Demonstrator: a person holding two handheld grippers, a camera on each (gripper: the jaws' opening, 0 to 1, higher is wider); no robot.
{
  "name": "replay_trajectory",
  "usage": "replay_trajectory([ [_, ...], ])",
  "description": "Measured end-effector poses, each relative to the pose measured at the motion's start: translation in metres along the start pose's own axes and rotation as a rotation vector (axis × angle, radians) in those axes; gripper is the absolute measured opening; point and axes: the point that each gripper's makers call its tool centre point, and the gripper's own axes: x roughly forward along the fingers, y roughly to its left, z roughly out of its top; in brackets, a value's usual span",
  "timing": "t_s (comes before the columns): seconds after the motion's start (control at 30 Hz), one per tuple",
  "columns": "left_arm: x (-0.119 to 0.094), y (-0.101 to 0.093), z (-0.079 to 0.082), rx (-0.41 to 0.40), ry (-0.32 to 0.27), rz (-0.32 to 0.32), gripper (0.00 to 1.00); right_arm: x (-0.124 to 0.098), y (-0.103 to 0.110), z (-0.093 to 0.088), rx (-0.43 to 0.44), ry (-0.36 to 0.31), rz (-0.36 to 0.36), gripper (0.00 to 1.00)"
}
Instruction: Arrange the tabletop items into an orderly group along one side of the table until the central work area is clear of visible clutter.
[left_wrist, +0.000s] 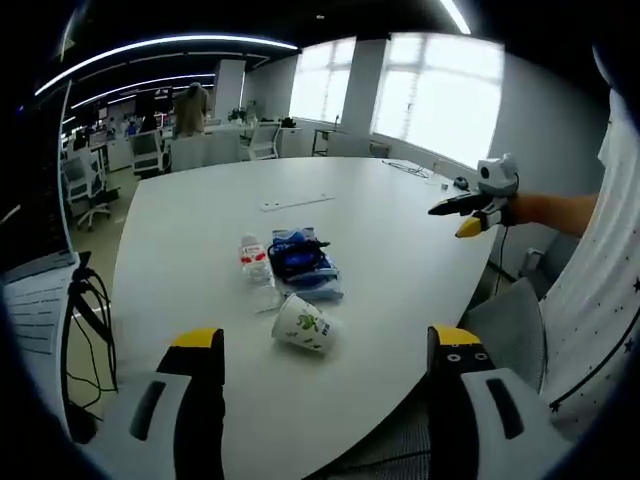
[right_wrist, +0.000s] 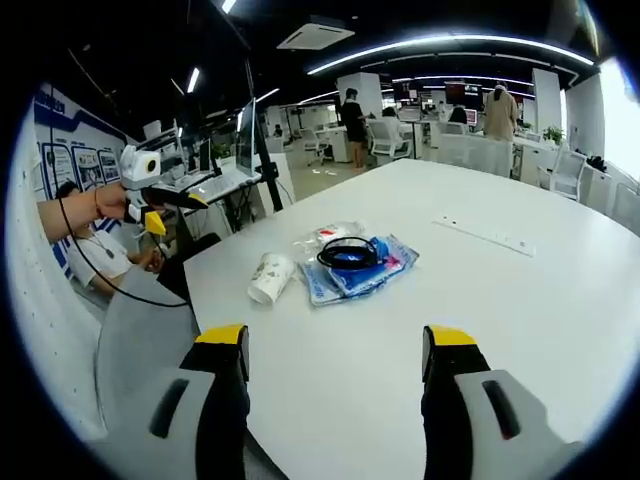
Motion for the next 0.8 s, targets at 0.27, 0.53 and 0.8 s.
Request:
replay_trajectory([
  [0.27, 0.0021, -0.0007, -0.0009, 0.000, 0.000, -0.002, 0.85, 0.0011, 0.0001, -0.0024, 0.002, -0.001, 0.002, 0.69],
  [0.53, 0.0039, 0.0000, -0.0018, -0.005, -0.003, -0.004, 0.85, 0.0016, -0.0011, -0.0045, 0.005, 0.006, 0.000, 0.70],
  [0.8, 0.0061, -0.0004, -0.0024, -0.011, -0.008, -0.007, 0.85, 0.0023, -0.0016, -0.0043, 0.004, 0.011, -0.001, 0.70],
])
